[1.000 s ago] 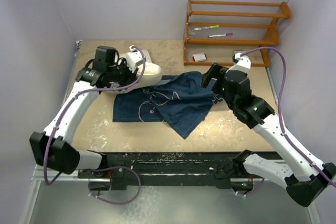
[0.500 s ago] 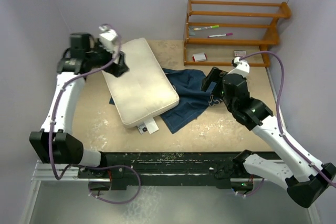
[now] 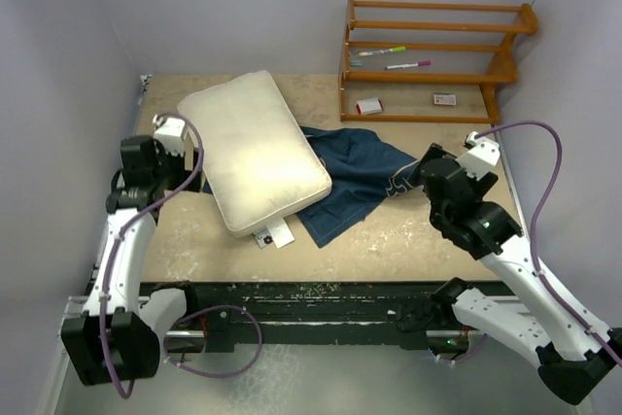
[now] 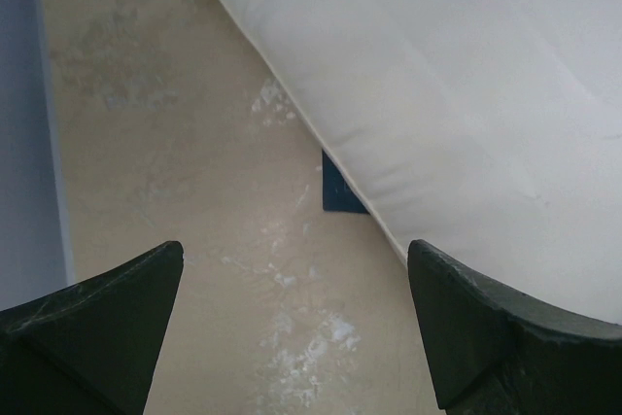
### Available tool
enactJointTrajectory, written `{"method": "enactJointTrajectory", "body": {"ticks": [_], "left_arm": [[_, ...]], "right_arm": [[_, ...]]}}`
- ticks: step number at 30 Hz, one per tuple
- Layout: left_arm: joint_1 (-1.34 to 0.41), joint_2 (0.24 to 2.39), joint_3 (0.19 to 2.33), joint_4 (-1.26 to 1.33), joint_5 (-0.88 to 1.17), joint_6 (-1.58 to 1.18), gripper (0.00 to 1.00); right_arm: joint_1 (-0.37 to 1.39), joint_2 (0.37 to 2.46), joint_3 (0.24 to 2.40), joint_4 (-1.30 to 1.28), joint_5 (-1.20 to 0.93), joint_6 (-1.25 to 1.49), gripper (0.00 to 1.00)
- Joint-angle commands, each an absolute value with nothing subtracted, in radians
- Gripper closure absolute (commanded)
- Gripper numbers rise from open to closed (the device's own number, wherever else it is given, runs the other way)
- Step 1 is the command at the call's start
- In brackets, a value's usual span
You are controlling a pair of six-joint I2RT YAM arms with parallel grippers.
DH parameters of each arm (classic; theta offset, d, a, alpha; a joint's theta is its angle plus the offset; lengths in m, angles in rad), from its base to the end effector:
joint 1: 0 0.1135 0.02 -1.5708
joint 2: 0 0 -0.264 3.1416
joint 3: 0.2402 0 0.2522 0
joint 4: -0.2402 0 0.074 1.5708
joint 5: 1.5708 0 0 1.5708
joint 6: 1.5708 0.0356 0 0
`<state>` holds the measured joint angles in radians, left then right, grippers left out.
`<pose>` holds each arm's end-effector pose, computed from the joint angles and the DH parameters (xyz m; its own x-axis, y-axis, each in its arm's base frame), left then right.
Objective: Remove the pillowcase from the pillow
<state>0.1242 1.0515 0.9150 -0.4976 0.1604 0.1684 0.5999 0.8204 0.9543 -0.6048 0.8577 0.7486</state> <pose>0.2267 0.0226 0.3041 -0.5787 0.0945 -0.8101 0.1039 0.9937 0.0417 0.1484 0.0689 0.3546 -0.1471 0.4388 -0.8864 0.3919 0.8487 0.3551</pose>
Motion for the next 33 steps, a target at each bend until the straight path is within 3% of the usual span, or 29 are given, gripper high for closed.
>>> {"method": "enactJointTrajectory", "body": {"ticks": [1, 7, 10, 14, 20, 24, 27, 33], "left_arm": [[0.124, 0.887, 0.681, -0.228, 0.137, 0.071, 0.01], [0.124, 0.699, 0.343, 0.075, 0.187, 0.043, 0.01], [0.124, 0.659, 0.263, 0.137, 0.217, 0.032, 0.01], [0.124, 0.643, 0.150, 0.254, 0.204, 0.021, 0.01], [0.122, 0.616, 0.133, 0.261, 0.229, 0.036, 0.01], [0.123, 0.594, 0.121, 0.260, 0.234, 0.038, 0.01], [0.123, 0.552, 0.095, 0.260, 0.256, 0.048, 0.01], [0.123, 0.474, 0.058, 0.248, 0.204, 0.024, 0.01]], "right_arm": [[0.598, 0.859, 0.905, -0.741, 1.042, 0.852, 0.00], [0.598, 0.784, 0.804, -0.656, 1.147, 0.942, 0.00], [0.599, 0.710, 0.726, -0.373, 1.168, 0.616, 0.00], [0.599, 0.624, 0.641, -0.374, 1.259, 0.632, 0.00], [0.598, 0.366, 0.322, -0.115, 1.294, 0.646, 0.00], [0.599, 0.197, 0.197, 0.210, 1.088, 0.129, 0.00], [0.598, 0.100, 0.149, 0.201, 1.014, 0.082, 0.00], [0.598, 0.217, 0.122, 0.224, 1.053, 0.147, 0.00]]}}
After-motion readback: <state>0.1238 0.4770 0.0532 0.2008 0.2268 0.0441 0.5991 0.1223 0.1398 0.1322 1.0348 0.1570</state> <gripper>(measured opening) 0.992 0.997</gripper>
